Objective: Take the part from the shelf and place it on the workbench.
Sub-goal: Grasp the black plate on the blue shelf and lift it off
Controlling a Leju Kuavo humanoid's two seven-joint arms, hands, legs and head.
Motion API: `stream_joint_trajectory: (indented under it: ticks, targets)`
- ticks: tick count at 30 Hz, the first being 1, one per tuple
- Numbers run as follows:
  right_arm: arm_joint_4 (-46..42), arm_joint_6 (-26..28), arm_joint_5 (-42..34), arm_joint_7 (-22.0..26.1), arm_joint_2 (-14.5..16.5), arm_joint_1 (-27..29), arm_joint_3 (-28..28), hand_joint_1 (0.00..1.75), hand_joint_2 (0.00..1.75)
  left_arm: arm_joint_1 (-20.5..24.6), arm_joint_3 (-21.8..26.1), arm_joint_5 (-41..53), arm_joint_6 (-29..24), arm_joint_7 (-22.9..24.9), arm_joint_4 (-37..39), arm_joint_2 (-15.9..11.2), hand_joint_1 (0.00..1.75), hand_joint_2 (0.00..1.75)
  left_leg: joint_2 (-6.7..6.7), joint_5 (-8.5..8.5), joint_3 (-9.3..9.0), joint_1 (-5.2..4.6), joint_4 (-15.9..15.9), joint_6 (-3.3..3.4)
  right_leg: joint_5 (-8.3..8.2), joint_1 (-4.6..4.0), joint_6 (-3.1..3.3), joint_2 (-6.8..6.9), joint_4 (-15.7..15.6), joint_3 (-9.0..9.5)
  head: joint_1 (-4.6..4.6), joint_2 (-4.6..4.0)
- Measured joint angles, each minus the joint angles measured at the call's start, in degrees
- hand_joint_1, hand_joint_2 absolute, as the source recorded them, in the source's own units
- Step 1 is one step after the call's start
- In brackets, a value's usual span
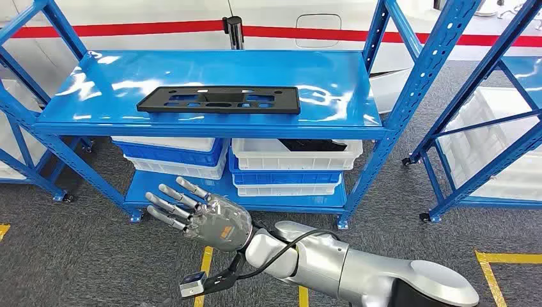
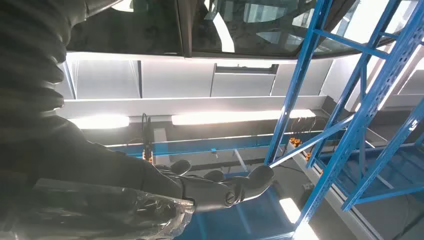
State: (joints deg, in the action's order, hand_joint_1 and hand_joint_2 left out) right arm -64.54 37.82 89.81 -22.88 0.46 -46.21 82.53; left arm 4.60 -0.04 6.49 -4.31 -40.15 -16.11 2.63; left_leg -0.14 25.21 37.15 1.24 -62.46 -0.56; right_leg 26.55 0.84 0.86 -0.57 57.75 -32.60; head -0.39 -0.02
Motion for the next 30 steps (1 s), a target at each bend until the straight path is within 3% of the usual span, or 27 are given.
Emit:
stream_joint_trajectory:
  ticks: [4,6,8,9,10,12,13,15,18,20,22,23,24,26,27,28,30]
  targets:
    - [0.00,0.00,0.00,-0.09,-0.01,-0.04,0.00,0.00,1.75,0.05,-0.01,0.00,0.00,0.00,-0.01,-0.06,0.00,0.00,0.01,-0.41,-1.53,-0.29,3.10,0.40,0.28,-0.32,-0.39,-0.02,-0.01,0.05,0.00,0.00]
    - [-0.01,0.01,0.00,-0.24,-0.03,-0.08,-0.01,0.00,1.75,0.06,-0.03,0.00,0.00,0.00,-0.03,-0.10,0.00,0.00,-0.02,0.08,-2.63,-0.66,4.72,1.32,1.01,-0.52,-1.08,0.05,1.04,-0.55,0.02,0.00]
    - [-0.01,0.03,0.00,-0.34,-0.32,0.29,0.05,0.00,1.75,-0.01,-0.04,-0.17,-0.02,0.00,-0.05,-0.13,0.00,0.00,-0.18,0.67,-3.98,-0.75,5.35,2.54,2.93,-0.44,-1.72,0.20,8.98,-5.70,0.14,0.00]
    - [-0.01,0.04,0.00,-0.32,-0.46,0.47,0.06,0.00,1.75,-0.04,-0.04,-0.32,-0.04,0.00,-0.07,-0.13,0.00,0.00,-0.28,1.05,-4.89,-0.70,5.69,2.92,2.97,-0.46,-2.08,0.28,11.33,-7.57,0.21,0.00]
    - [-0.01,0.01,0.00,-0.22,-0.57,0.70,0.09,0.00,1.75,-0.10,-0.04,-0.52,-0.07,0.00,-0.07,-0.13,0.00,0.00,-0.40,1.60,-5.52,-0.77,5.68,2.94,1.88,-0.41,-2.49,0.32,11.02,-8.25,0.25,0.00]
    - [-0.02,-0.18,0.00,0.09,-0.47,0.73,0.00,0.00,1.75,-0.20,-0.04,-0.85,-0.17,0.00,-0.06,-0.12,0.00,0.00,-0.53,2.46,-6.35,-0.92,5.62,2.47,-1.67,-0.41,-2.75,0.44,3.01,-4.67,0.26,0.00]
    - [-0.02,-0.35,0.00,0.22,-0.39,0.74,-0.08,0.00,1.75,-0.24,-0.03,-0.97,-0.25,0.00,-0.05,-0.12,0.00,0.00,-0.55,2.85,-6.60,-1.00,5.58,2.17,-2.51,-0.41,-2.53,0.47,0.71,-3.52,0.23,0.00]
    - [-0.02,-0.64,0.00,0.36,-0.16,0.76,-0.26,0.00,1.75,-0.29,-0.02,-1.11,-0.39,0.00,-0.05,-0.12,0.00,0.00,-0.51,3.43,-6.83,-0.96,5.58,1.53,-2.54,-0.60,-1.82,0.39,-0.20,-2.82,0.15,0.00]
    - [-0.04,-0.64,0.00,0.48,0.39,0.69,-0.66,0.00,1.75,-0.34,-0.02,-1.42,-0.52,0.00,-0.11,-0.12,0.00,0.00,-0.27,4.75,-6.30,-0.49,3.88,0.49,-2.12,-0.15,-0.70,0.18,-0.59,-2.08,-0.02,0.00]
    - [-0.03,-0.44,0.00,0.73,0.80,0.66,-0.79,0.00,1.75,-0.43,-0.03,-1.64,-0.55,0.00,-0.14,-0.09,0.00,0.00,-0.12,7.14,-3.05,-0.20,-2.23,-0.19,-1.67,0.10,0.06,0.16,-0.75,-1.33,-0.28,0.00]
    - [0.03,-0.30,0.00,1.02,0.96,0.90,-0.76,0.00,1.75,-0.64,-0.03,-1.74,-0.56,0.00,-0.14,-0.10,0.00,0.00,-0.07,8.97,1.74,0.07,-9.49,-0.70,-1.09,0.09,0.40,0.15,-0.74,-0.73,-0.37,0.00]
    - [0.08,-0.26,0.00,1.16,0.97,1.06,-0.74,0.00,1.75,-0.76,-0.02,-1.76,-0.56,0.00,-0.13,-0.12,0.00,0.00,-0.05,8.47,3.37,0.19,-11.04,-0.87,-0.76,0.10,0.38,0.11,-0.73,-0.37,-0.38,0.00]
    - [0.14,-0.24,0.00,1.26,0.98,1.20,-0.74,0.00,1.75,-0.83,-0.02,-1.80,-0.57,0.00,-0.13,-0.14,0.00,0.00,-0.03,6.91,3.96,0.31,-10.47,-0.97,-0.42,0.13,0.28,0.06,-0.73,0.07,-0.39,0.00]
    - [0.21,-0.23,0.00,1.43,1.12,1.29,-0.80,0.00,1.75,-0.85,-0.02,-1.89,-0.57,0.00,-0.14,-0.18,0.00,0.00,0.07,1.71,2.08,0.54,-3.81,-0.88,0.38,0.21,-0.12,-0.03,-0.74,1.15,-0.40,0.00]
    - [0.23,-0.23,0.00,1.46,1.22,1.27,-0.85,0.00,1.75,-0.82,-0.02,-1.93,-0.57,0.00,-0.14,-0.18,0.00,0.00,0.13,-0.04,0.56,0.49,-0.06,-0.75,0.81,0.03,-0.45,-0.07,-0.71,1.61,-0.42,0.00]
    - [0.25,-0.23,0.00,1.49,1.32,1.25,-0.90,0.00,1.75,-0.78,-0.02,-1.95,-0.57,0.00,-0.15,-0.18,0.00,0.00,0.13,-1.02,-0.72,0.40,2.63,-0.51,1.18,-0.12,-0.80,-0.10,-0.71,1.91,-0.42,0.00]
    - [0.28,-0.21,0.00,1.54,1.41,1.24,-0.97,0.00,1.75,-0.73,-0.02,-1.95,-0.58,0.00,-0.17,-0.16,0.00,0.00,0.04,-0.72,-1.72,-0.04,4.28,0.16,1.67,-0.41,-1.52,-0.13,-0.81,2.07,-0.42,0.00]
